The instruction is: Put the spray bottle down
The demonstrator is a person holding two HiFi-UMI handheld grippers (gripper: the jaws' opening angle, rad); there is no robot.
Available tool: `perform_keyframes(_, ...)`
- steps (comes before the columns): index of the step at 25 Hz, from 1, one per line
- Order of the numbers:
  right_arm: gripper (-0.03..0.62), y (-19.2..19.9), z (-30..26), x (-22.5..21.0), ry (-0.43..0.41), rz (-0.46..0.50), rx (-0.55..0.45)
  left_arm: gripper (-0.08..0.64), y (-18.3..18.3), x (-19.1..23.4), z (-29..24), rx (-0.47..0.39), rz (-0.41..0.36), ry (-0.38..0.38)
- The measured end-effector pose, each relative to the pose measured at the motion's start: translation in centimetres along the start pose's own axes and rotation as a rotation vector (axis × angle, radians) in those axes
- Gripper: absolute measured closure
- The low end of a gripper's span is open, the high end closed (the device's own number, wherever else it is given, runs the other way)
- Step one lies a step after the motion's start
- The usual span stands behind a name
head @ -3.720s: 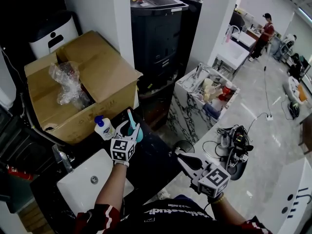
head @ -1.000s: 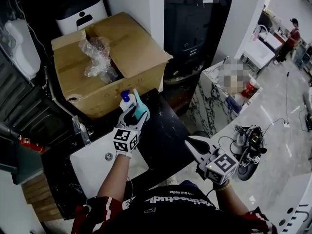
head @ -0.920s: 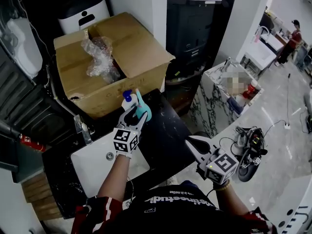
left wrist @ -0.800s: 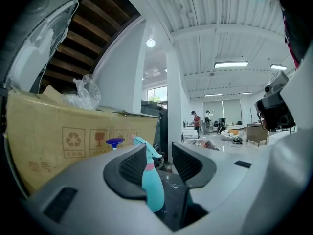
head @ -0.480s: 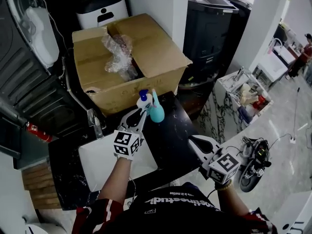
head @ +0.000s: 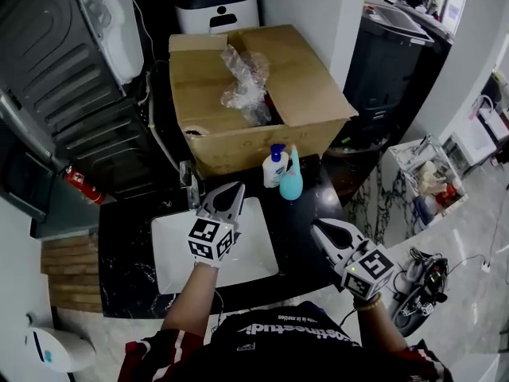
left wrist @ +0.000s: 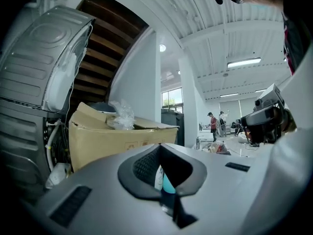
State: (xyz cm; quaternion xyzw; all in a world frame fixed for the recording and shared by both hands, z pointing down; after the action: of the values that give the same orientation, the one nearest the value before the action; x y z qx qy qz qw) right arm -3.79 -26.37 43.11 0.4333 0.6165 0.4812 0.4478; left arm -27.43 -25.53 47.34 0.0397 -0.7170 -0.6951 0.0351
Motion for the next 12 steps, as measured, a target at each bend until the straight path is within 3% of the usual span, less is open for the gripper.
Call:
perform_keyframes(7, 0.549, -0.8, -4.8, 3.0, -0.121, 0.032, 0.003, 0.546, -2.1, 2.4, 7.0, -0.028, 0.010, -0.081)
perform_keyframes(12, 0.549, -2.3, -8.2, 5.3, -0.206, 0.057, -0.019, 0.546, -3.8, 4.2, 11.2, -0.031, -0.039, -0.120)
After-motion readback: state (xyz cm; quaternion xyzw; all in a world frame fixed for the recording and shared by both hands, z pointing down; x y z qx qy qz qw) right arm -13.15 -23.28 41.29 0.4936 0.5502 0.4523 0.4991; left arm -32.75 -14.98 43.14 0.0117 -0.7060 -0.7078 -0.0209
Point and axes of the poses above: the fingertips, and each gripper's own axes: z backward along the fingers, x to its left, y out of its underside, the point moved 4 cm from there along z, backward along the fingers, and after that the axes turned 1 degree about -y, right-handed, at the moved point
